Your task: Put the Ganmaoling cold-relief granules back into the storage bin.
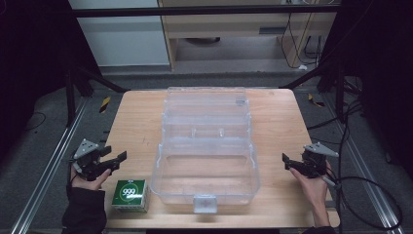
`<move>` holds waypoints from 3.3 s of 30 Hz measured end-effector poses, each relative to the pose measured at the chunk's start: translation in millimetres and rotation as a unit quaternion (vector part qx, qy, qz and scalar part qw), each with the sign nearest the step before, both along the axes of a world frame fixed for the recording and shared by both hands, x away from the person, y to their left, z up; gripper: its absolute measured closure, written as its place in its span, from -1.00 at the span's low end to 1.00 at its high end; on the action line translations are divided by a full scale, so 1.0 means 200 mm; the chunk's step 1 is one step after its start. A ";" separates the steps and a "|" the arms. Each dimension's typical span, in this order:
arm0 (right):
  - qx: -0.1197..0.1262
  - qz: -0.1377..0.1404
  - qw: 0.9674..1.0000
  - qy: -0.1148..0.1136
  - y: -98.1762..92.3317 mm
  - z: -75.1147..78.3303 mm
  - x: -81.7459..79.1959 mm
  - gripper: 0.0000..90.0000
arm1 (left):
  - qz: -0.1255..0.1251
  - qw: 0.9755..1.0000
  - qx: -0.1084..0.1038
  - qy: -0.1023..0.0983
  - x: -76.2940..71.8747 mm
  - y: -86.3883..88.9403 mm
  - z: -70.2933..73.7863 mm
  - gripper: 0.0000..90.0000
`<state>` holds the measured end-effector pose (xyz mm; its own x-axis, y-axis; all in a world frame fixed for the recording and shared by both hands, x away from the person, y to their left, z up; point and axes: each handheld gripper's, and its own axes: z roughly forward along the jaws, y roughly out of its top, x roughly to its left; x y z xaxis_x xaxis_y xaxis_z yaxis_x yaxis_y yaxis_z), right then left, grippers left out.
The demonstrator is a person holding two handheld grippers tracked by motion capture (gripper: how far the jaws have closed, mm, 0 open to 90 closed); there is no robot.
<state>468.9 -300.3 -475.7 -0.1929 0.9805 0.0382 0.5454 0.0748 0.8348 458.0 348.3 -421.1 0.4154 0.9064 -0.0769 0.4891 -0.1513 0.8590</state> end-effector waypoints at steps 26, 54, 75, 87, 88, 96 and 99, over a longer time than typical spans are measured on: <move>-0.029 0.011 0.999 0.007 0.00 -0.02 -0.05 -0.85 | -0.137 0.989 0.053 0.022 -0.05 0.02 0.20 -0.53; -0.044 0.021 0.999 0.016 0.01 -0.03 -0.03 -0.88 | -0.298 0.942 0.142 0.055 -0.13 -0.08 0.25 -0.67; -0.054 0.026 0.998 0.021 0.01 -0.04 -0.03 -0.90 | -0.393 0.887 0.224 0.092 -0.13 -0.14 0.22 -0.73; -0.058 0.028 0.998 0.027 0.01 -0.04 -0.03 -0.91 | -0.428 0.862 0.247 0.113 -0.14 -0.20 0.19 -0.76; -0.058 0.028 0.998 0.027 0.01 -0.04 -0.03 -0.91 | -0.430 0.859 0.252 0.114 -0.13 -0.20 0.18 -0.76; -0.058 0.028 0.998 0.028 0.01 -0.04 -0.03 -0.92 | -0.437 0.850 0.265 0.126 -0.13 -0.21 0.16 -0.75; -0.059 0.029 0.997 0.029 0.01 -0.04 -0.03 -0.93 | -0.442 0.846 0.269 0.128 -0.13 -0.22 0.15 -0.77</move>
<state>463.7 -297.5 -484.3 -0.2499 0.9661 -0.0647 0.5843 0.2037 0.7855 431.6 303.4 -391.1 0.9814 0.1833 0.0576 0.1410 -0.8908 0.4320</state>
